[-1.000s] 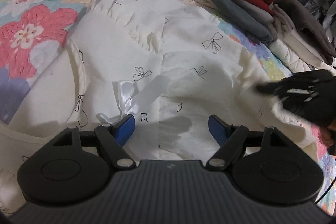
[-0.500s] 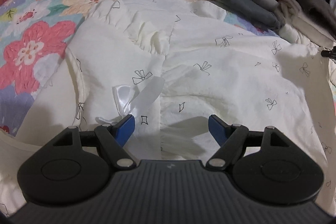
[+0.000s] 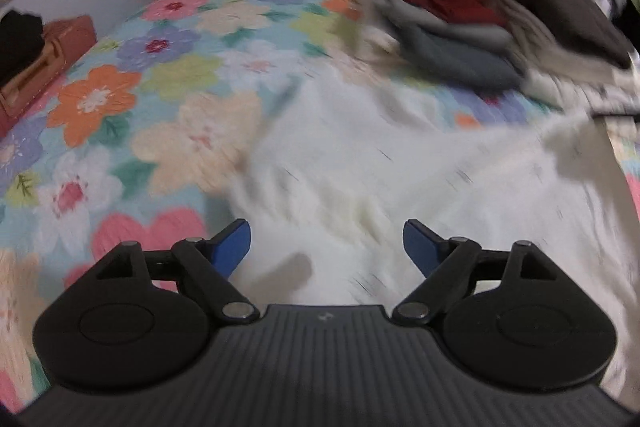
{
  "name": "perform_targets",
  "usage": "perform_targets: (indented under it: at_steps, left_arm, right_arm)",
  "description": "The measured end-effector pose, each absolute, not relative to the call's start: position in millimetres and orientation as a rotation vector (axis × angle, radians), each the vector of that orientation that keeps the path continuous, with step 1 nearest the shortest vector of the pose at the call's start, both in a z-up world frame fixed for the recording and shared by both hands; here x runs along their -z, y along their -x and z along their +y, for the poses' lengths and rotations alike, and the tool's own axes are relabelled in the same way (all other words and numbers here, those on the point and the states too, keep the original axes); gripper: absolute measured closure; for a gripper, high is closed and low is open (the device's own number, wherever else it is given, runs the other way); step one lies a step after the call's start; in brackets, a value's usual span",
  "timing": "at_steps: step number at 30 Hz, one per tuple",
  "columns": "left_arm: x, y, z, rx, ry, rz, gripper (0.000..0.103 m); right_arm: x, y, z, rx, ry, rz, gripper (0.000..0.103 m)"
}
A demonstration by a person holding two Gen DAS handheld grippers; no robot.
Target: Fold clothes
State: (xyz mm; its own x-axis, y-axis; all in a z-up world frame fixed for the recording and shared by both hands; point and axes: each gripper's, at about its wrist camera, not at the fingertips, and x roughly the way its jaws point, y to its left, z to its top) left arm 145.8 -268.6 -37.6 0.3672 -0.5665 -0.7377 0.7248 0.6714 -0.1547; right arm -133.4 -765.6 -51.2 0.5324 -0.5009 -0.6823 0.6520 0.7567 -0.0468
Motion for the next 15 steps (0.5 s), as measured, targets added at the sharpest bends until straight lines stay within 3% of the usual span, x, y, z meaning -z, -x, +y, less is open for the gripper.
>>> perform_targets:
  at_steps: [3, 6, 7, 9, 13, 15]
  left_arm:
    - [54.0, -195.2, -269.5, 0.837, -0.096, 0.924, 0.019]
    - [77.9, -231.5, -270.7, 0.801, 0.064, 0.96, 0.019]
    - [85.0, -238.4, -271.7, 0.807, 0.115, 0.966, 0.019]
    - [99.0, -250.5, -279.6, 0.827, 0.16, 1.005, 0.019]
    - [121.2, -264.8, -303.0, 0.863, 0.086, 1.095, 0.019]
    - [125.5, -262.0, -311.6, 0.895, 0.041, 1.084, 0.008]
  right_arm:
    - [51.1, 133.3, -765.4, 0.667, -0.23, 0.726, 0.101]
    - [56.0, 139.3, -770.1, 0.543, -0.328, 0.677, 0.089]
    - [59.7, 143.9, -773.0, 0.479, -0.398, 0.644, 0.067]
    - [70.0, 149.7, -779.0, 0.432, -0.548, 0.609, 0.035]
    - [83.1, 146.5, -781.8, 0.454, -0.59, 0.628, 0.034]
    - [88.5, 141.5, -782.0, 0.478, -0.551, 0.685, 0.034]
